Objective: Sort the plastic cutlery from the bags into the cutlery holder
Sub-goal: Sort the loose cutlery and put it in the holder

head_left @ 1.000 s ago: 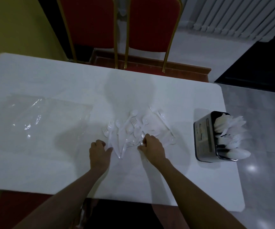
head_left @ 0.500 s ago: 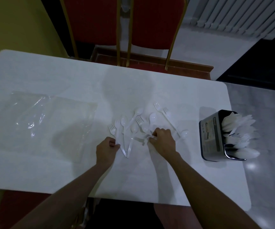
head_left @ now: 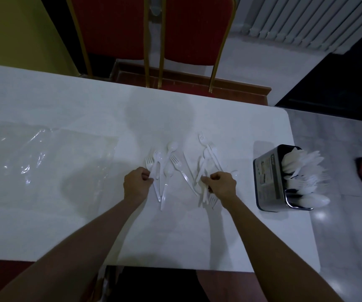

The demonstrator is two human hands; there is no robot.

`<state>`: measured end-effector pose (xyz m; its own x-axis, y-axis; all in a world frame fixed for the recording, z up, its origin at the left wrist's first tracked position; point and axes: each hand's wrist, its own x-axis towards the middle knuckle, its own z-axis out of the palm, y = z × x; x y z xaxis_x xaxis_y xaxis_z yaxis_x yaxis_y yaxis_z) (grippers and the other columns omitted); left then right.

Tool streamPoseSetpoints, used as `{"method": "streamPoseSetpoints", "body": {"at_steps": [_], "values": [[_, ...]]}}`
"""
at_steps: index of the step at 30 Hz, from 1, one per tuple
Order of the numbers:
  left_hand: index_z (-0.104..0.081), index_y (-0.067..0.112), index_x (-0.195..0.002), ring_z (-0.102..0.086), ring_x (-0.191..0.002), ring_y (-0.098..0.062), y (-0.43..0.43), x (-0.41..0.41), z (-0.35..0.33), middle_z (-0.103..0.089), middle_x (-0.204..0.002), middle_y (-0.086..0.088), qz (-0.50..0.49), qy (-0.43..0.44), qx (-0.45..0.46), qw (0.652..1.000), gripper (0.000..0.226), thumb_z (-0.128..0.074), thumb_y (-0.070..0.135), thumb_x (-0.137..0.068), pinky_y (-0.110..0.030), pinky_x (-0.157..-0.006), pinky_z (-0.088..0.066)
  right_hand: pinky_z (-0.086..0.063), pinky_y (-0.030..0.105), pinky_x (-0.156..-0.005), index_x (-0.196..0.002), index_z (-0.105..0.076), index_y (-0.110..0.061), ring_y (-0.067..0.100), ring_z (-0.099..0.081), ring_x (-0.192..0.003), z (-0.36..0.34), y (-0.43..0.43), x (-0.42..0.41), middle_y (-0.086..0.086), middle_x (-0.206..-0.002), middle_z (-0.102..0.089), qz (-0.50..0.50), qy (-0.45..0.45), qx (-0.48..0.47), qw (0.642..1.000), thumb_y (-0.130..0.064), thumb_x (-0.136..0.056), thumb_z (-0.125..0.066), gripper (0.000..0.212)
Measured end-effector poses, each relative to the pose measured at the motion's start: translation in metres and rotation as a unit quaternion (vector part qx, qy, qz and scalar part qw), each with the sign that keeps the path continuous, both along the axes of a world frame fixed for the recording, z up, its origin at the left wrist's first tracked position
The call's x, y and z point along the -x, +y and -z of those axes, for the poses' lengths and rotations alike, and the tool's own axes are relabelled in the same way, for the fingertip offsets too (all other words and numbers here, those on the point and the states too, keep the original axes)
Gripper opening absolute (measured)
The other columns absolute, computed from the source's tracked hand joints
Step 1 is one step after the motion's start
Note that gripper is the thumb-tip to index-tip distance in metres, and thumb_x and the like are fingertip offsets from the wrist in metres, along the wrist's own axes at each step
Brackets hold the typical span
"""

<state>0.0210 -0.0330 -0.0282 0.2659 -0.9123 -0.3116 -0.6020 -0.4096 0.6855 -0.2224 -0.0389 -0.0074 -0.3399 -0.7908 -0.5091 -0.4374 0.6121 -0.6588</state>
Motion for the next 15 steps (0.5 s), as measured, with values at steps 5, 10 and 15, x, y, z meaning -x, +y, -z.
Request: {"method": "streamPoseSetpoints", "body": {"at_steps": [5, 10, 15], "values": [[-0.066, 0.003, -0.095, -0.065, -0.085, -0.025, 0.006, -0.004, 0.002, -0.07, -0.09, -0.013, -0.002, 0.007, 0.002, 1.0, 0.024, -0.077, 0.012, -0.075, -0.026, -0.075, -0.045, -0.053, 0.03, -0.076, -0.076, -0.068, -0.009, 0.021, -0.065, -0.073, 0.013, 0.011, -0.004, 0.006, -0.073, -0.069, 0.032, 0.01, -0.001, 0.999, -0.029, -0.073, -0.08, 0.024], [-0.056, 0.014, -0.084, -0.056, -0.078, -0.02, 0.021, 0.008, -0.005, -0.057, -0.083, -0.003, 0.007, -0.033, 0.05, 0.998, 0.016, -0.07, 0.019, -0.081, -0.026, -0.066, -0.038, -0.054, 0.041, -0.088, -0.086, -0.066, -0.011, 0.026, -0.068, -0.083, 0.01, 0.009, 0.001, 0.005, -0.081, -0.069, 0.097, 0.019, 0.021, 0.995, -0.028, -0.079, -0.074, 0.02], [-0.059, 0.017, -0.085, -0.052, -0.08, -0.017, 0.034, 0.032, -0.006, -0.053, -0.082, 0.003, 0.119, -0.065, 0.004, 0.991, 0.024, -0.071, 0.037, -0.079, -0.031, -0.065, -0.046, -0.056, 0.045, -0.083, -0.075, -0.06, -0.016, 0.027, -0.068, -0.077, 0.006, 0.003, -0.002, 0.002, -0.072, -0.065, 0.088, 0.008, 0.027, 0.996, -0.027, -0.079, -0.075, 0.02]]}}
